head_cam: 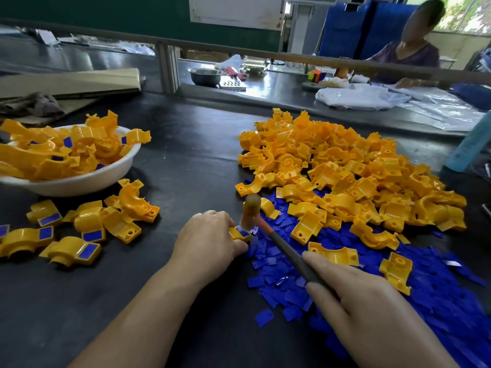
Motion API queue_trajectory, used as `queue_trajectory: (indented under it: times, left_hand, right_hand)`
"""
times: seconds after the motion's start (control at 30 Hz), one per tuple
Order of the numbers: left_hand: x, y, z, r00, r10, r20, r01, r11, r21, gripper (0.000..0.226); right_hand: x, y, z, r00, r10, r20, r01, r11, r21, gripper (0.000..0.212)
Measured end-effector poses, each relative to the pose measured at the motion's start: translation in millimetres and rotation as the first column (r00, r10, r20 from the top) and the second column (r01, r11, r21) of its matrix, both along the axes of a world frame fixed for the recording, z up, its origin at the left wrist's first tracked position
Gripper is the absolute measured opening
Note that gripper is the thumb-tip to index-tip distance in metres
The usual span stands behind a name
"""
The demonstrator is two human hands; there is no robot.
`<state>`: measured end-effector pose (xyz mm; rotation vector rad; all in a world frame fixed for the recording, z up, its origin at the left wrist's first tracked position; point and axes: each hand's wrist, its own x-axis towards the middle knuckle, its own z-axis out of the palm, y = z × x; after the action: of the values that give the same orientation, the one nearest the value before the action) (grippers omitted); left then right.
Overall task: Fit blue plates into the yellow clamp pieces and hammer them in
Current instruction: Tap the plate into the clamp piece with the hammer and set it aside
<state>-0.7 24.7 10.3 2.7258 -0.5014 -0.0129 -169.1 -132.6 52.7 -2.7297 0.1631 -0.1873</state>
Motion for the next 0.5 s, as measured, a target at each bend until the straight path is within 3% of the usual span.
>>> queue_trajectory:
  times: [0.1, 0.2, 0.27, 0.43, 0.5]
  left_hand:
    - [0, 0, 0, 1.000, -0.002, 0.018, 0.002, 1.000, 0.007, 0.046]
    - [0, -1, 3, 1.000, 0.001, -0.015, -0.001, 1.000, 0.000, 0.044]
    - [0, -1, 3, 1.000, 0.003, -0.016, -0.004, 1.000, -0.003, 0.045]
    - [0, 0, 0, 1.000, 0.005, 0.009, -0.005, 1.000, -0.009, 0.047]
    - [-1, 1, 0, 1.000, 0.007, -0.007, -0.007, 1.000, -0.012, 0.049]
  right_hand:
    - [2, 6, -6, 0.992, -0.012, 0.130, 0.010, 1.000, 0.013, 0.053]
    - [8, 15, -6, 1.000, 0.009, -0.024, -0.010, 0.998, -0.065, 0.051]
    - [10, 9, -6, 0.999, 0.010, -0.042, -0.013, 0.996, -0.085, 0.049]
    - [1, -4, -2, 0.993, -0.066, 0.101, 0.069, 0.997, -0.024, 0.044]
    - [-1, -19, -3, 0.964, -0.170, 0.205, 0.185, 0.981, -0.053, 0.044]
